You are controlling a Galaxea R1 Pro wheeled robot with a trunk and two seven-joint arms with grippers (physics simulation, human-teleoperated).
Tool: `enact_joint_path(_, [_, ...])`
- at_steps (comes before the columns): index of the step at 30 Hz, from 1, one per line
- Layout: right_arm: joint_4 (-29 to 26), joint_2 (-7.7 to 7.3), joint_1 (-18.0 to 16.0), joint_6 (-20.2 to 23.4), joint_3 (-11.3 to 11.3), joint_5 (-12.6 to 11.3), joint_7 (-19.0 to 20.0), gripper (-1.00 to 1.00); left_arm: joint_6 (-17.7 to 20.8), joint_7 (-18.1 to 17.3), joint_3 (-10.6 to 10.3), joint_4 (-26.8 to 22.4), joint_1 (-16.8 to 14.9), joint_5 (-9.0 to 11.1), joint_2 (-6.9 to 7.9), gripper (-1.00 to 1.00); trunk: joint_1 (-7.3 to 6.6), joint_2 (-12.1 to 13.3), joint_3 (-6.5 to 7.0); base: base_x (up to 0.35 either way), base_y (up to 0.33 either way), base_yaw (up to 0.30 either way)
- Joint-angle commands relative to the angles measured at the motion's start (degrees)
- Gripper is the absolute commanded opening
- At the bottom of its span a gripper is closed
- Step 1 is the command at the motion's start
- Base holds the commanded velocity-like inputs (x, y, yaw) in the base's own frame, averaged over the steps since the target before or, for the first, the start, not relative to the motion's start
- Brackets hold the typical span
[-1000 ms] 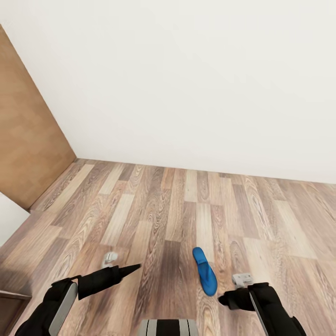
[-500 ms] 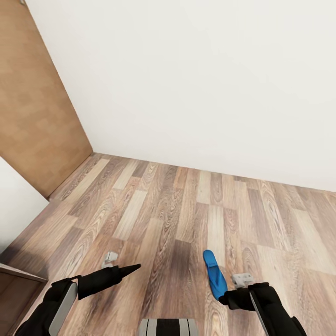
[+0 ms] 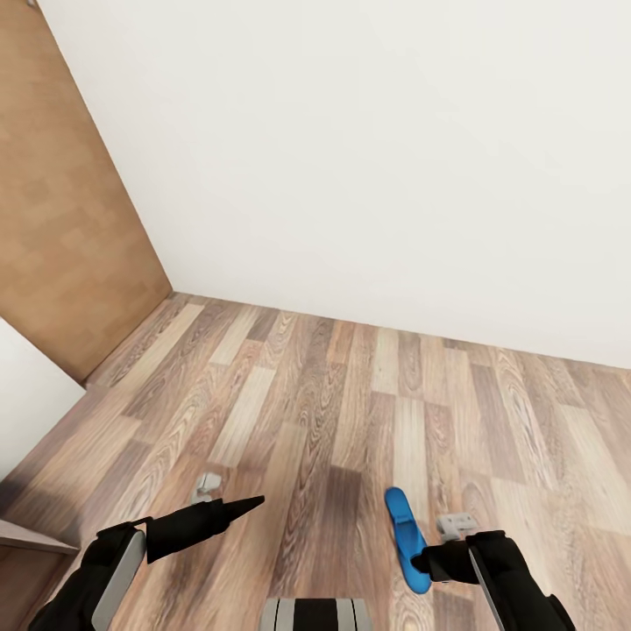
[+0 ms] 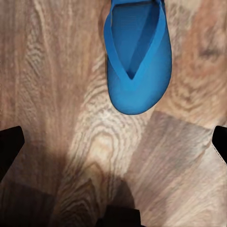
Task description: In the bedroom, move the book from the bed onto either nightstand, and place the two sandals side by side next to the bed.
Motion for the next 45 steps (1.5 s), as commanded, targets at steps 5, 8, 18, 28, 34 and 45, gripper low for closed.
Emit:
enact_joint_path(5, [-0.1,0.01,0.0,0.2,-0.1,0.6,0.6,1.0,0.4,0.0,0.0,0.0,0.0,0.3,0.01,1.0,0.01,0.0,-0.04,0.234,0.058,0.0])
enact_joint_path(8, [0.0,0.01,0.0,0.2,-0.1,0.6,0.6,1.0,0.4,0.0,0.1,0.0,0.0,0.3,0.01,1.0,0.01,0.0,-0.04,0.111,0.026,0.0])
enact_joint_path(18, [0.5,0.42,0.0,-0.1,0.0,0.6,0.4,1.0,0.4,-0.1,0.1,0.0,0.0,0.4,0.0,1.0,0.01,0.0,-0.04,0.015,0.004,0.0])
enact_joint_path(28, [0.6,0.51,0.0,-11.3,-0.1,0.7,0.3,1.0,-2.2,0.0,-0.1,4.3,0.0,0.3,-0.48,1.0,0.01,0.0,-0.04,0.0,0.0,0.0])
enact_joint_path(34, [0.6,0.31,0.0,-13.2,-0.2,0.7,0.2,1.0,-3.1,0.0,-0.1,4.7,0.0,0.4,-0.52,1.0,0.01,0.0,-0.04,0.0,0.0,0.0])
enact_joint_path(45, [10.8,0.33,0.0,-33.9,-0.3,0.5,-11.6,1.0,-3.2,0.0,-0.1,4.7,0.0,0.3,-0.52,1.0,0.01,0.0,-0.04,0.0,0.0,0.0])
